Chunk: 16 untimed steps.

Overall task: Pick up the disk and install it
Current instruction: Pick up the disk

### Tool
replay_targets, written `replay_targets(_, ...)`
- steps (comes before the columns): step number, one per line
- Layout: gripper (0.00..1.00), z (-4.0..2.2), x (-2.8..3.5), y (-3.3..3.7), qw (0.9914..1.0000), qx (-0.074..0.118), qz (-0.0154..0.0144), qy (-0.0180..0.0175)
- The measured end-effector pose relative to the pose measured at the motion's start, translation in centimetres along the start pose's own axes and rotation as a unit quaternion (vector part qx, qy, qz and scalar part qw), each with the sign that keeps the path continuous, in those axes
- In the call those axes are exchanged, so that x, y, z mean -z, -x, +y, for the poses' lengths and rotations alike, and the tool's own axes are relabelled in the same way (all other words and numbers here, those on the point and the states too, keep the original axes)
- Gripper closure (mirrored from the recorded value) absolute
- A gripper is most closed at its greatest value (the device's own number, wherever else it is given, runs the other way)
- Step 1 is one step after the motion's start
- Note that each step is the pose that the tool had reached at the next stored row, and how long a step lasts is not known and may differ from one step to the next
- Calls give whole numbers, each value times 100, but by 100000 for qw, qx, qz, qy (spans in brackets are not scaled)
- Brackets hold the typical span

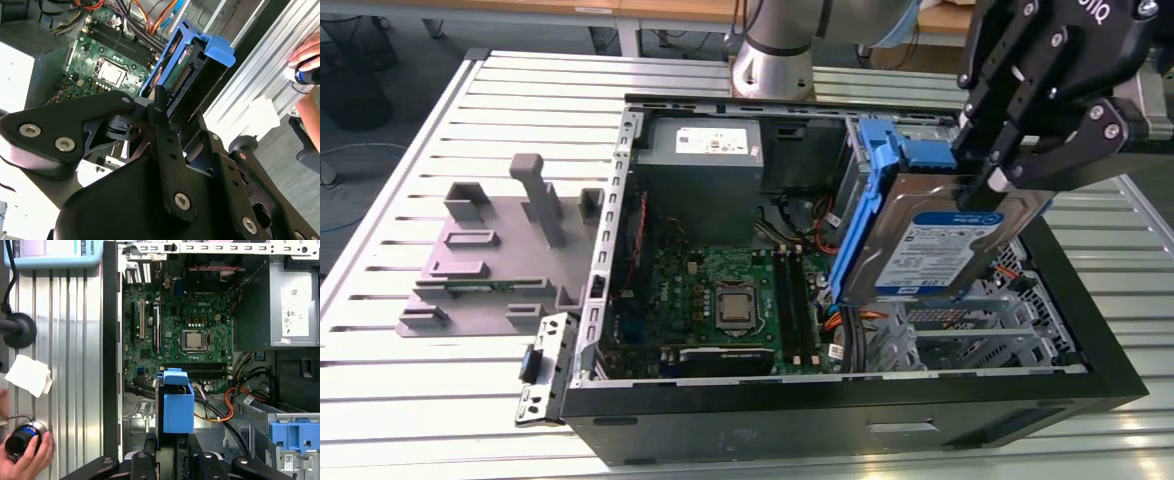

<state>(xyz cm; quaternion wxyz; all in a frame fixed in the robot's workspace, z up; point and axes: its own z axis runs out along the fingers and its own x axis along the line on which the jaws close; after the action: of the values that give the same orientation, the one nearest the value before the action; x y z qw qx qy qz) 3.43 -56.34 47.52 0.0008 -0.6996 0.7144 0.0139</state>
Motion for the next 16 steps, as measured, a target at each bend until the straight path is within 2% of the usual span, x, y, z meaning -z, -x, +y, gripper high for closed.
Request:
replay_targets(6,65,-107,-1,-49,100000,-22,3,-1)
replay_targets(12,65,-130,-1,-58,100000,-33,-3,1)
replay_targets(16,65,-202,-2,-56,100000,-34,9,17)
